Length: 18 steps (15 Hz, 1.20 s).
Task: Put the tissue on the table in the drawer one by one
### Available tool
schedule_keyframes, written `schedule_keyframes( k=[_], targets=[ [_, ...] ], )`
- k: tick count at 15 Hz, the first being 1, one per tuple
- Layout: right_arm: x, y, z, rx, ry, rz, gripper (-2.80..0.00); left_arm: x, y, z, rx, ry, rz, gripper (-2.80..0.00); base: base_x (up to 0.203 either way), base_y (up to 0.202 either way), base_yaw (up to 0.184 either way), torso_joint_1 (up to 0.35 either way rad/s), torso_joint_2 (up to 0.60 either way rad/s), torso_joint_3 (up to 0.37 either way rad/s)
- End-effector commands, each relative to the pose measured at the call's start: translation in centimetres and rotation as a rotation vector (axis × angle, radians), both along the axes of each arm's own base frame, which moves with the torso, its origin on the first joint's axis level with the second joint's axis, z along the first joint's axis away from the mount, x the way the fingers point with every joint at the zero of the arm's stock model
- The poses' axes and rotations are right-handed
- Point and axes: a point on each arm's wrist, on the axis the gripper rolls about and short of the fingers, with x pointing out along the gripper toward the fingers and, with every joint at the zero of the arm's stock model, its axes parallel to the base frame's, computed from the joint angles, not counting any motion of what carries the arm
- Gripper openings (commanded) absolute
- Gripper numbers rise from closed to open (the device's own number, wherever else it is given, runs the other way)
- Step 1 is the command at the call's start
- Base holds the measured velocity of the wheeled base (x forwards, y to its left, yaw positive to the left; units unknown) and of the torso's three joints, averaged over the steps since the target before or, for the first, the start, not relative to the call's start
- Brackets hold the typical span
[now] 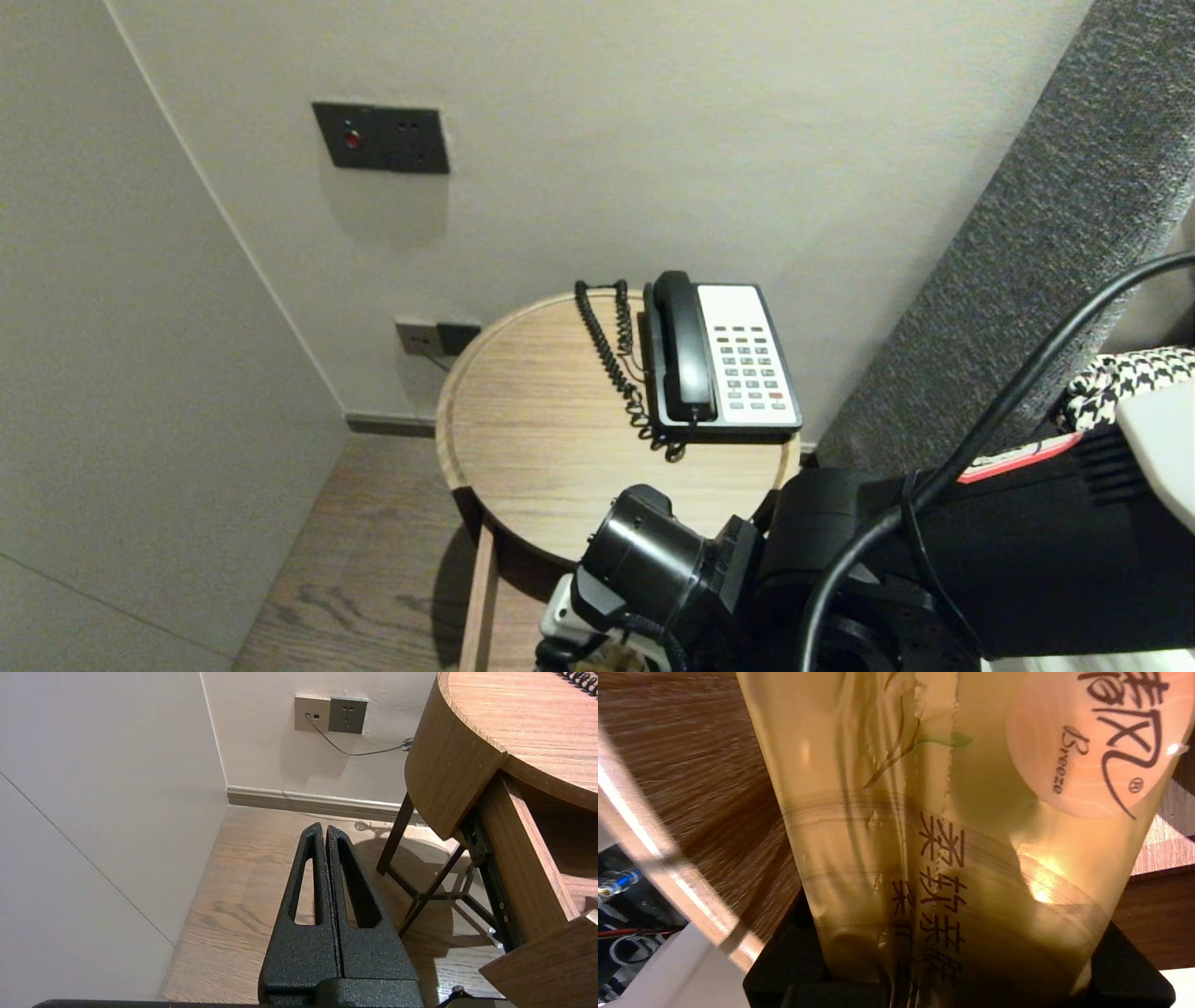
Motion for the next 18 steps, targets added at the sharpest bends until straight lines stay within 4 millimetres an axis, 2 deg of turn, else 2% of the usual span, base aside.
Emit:
schedule_keyframes(
  k=[1,18],
  targets=[
    [0.2,0.2,-0.7,-0.022,0.010,0.005,-2.80,0.0,0.0,0.0,0.000,-0.002,0.002,-2.80,0.000,0.000,0.000,0.000,0.00,0.000],
    [1.3,2.2,-3.2,-0.064,0.032,0.022,-2.80,0.0,0.0,0.0,0.000,-0.002,0.002,-2.80,0.000,0.000,0.000,0.000,0.00,0.000]
  ],
)
